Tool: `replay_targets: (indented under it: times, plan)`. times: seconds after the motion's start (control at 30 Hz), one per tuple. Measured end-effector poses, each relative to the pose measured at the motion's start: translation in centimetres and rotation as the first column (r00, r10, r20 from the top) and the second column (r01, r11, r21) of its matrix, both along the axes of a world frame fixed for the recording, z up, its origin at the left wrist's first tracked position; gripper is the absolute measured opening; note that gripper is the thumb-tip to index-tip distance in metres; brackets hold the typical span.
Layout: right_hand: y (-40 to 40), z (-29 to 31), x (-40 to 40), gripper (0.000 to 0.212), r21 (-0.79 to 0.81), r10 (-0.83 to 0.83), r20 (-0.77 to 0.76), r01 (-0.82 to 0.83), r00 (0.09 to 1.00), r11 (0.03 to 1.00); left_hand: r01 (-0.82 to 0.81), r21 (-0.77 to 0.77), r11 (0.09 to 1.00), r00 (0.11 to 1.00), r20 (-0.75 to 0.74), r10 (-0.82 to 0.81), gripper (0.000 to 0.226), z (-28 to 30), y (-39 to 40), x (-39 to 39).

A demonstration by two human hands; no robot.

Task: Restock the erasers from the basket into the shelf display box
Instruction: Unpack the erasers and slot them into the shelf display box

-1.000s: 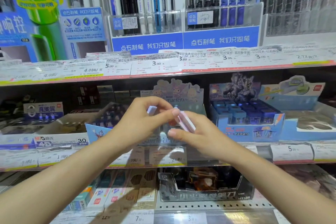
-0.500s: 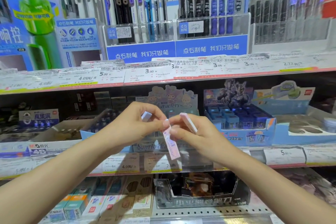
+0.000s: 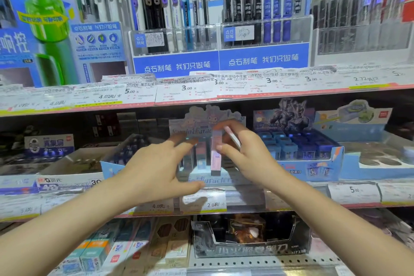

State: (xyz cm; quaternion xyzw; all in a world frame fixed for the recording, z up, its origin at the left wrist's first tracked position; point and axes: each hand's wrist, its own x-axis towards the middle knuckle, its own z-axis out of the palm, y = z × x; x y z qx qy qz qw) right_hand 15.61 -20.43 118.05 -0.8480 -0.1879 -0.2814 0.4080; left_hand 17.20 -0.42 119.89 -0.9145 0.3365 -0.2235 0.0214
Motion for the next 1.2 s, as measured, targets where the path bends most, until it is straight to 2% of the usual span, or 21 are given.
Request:
replay_targets:
  times: [0.17,0.43,0.6,0.97,1.1,1.2]
  plan:
    - [0.9,-0.4,0.9,0.028,-0.080,-0.040,0.014,0.041,0.999,0.996,0.023,0.011,1.000,0.997,-0.080,-0.022,0.102,-0.3,0.5,0.2]
    - [0.6,-0.3,1.3,0.024,-0.132,-0.045,0.038,0.050,0.998,0.990,0.028,0.009,1.000,0.995,-0.092,-0.027,0.102,-0.2,0.3,0.4]
    - [0.3,-0.3,1.3,0.023,-0.090,-0.045,0.042,0.049,0.998,0.995,0.025,0.008,1.000,0.996,-0.091,-0.025,0.104,-0.2,0.4,0.5]
    - [-0.1,-0.2,1.6,0.022,-0.109,-0.029,0.049,0.035,0.998,0.993,0.019,0.024,1.000,0.996,-0.089,-0.017,0.106,-0.2,0.5,0.9]
    - [-0.4,-0.1,1.5,0.021,-0.056,-0.011,0.026,0.013,1.000,0.998,0.028,0.027,0.999,0.995,-0.094,-0.025,0.109,-0.2,0.6,1.0]
    - [0.0,-0.2,1.7,0.020,-0.086,-0.043,0.052,0.048,0.998,0.995,0.037,0.028,0.999,0.995,-0.096,-0.034,0.113,-0.2,0.7,1.2]
